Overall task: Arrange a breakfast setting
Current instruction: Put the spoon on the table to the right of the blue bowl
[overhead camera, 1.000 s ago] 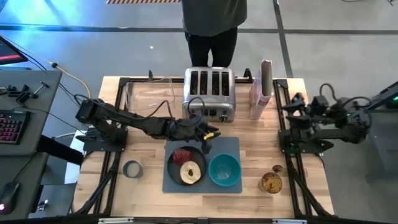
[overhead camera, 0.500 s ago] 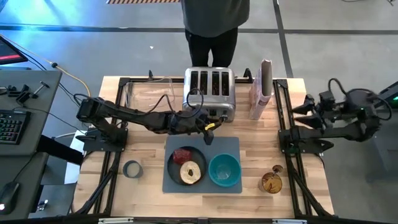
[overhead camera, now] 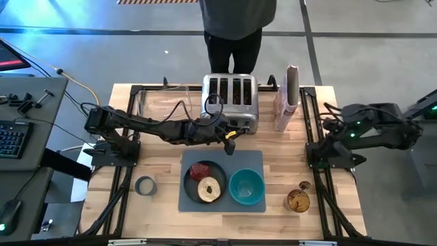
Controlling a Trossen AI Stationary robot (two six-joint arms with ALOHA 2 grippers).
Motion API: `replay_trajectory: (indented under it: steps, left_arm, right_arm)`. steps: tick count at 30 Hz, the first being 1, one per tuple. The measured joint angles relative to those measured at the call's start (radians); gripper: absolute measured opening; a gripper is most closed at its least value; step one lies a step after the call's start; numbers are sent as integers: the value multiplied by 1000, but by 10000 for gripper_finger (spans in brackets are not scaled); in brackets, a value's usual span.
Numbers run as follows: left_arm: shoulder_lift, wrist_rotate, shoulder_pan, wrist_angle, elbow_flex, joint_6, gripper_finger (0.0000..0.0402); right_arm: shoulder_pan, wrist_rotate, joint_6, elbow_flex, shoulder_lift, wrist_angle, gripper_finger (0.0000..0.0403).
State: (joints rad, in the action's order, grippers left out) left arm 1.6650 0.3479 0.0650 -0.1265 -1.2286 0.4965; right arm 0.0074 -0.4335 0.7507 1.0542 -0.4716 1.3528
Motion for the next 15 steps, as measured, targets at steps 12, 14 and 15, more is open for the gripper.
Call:
replay_trajectory:
  steps: [12, 14, 15]
  left_arm:
    - [0, -3, 0, 1, 0, -1, 90]
    - [0, -3, 0, 1, 0, -1, 90]
    - [0, -3, 0, 1, 0, -1, 90]
  right_arm:
    - [0, -96, 64, -23, 0, -21, 154]
    - [0, -100, 61, -23, -1, -80, 150]
    - [0, -100, 56, -23, -1, -114, 149]
